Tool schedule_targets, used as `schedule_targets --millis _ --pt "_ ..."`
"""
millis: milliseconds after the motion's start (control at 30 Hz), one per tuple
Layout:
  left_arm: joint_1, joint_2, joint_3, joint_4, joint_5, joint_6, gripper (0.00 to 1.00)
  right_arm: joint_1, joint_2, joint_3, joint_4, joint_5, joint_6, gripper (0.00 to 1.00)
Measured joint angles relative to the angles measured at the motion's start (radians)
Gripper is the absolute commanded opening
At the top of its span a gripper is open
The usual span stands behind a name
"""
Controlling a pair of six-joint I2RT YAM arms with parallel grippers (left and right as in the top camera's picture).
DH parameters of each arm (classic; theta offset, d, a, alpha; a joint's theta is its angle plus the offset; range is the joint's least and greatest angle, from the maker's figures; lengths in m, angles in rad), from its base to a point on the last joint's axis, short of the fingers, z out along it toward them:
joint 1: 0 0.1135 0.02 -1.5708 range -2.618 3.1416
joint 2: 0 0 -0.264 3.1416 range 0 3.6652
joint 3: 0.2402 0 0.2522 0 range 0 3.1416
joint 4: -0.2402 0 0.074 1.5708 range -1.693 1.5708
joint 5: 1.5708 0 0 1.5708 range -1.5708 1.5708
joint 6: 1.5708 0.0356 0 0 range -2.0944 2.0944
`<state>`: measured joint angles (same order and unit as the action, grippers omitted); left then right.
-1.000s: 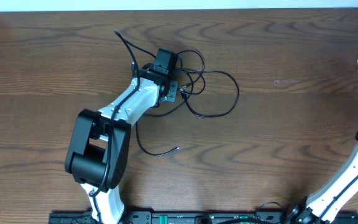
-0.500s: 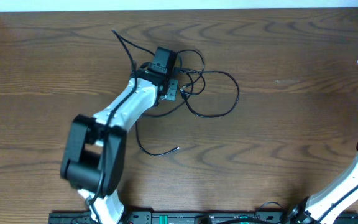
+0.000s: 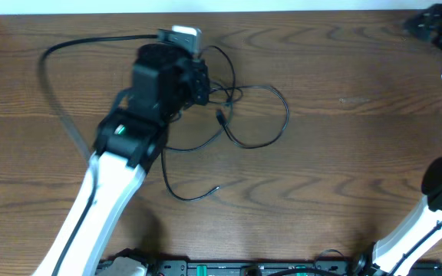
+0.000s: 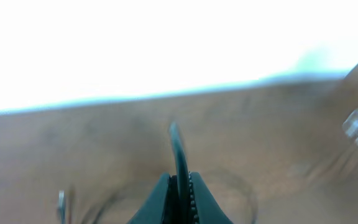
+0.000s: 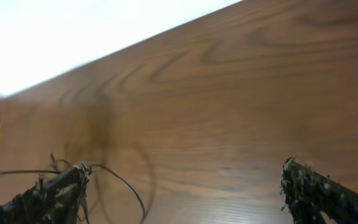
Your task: Untangle cables
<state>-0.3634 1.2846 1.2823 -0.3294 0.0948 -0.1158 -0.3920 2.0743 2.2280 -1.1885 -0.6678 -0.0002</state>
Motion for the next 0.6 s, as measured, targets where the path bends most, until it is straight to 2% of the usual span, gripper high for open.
schedule_targets --millis 133,333,600 --pt "0.0 -0.168 0.0 0.199 0.005 -0.015 0.07 0.113 0.0 0.0 -0.019 -0.027 -0.055 0.99" --pt "0.0 -0.28 0.003 0.427 0.003 -0.049 0.07 0.236 0.0 0.0 -0.045 -0.043 -0.092 0.99" --pt "0.0 -0.223 0.003 0.452 -0.023 -0.117 0.07 0.389 0.0 0.0 -0.102 -0.046 -0.141 0.99"
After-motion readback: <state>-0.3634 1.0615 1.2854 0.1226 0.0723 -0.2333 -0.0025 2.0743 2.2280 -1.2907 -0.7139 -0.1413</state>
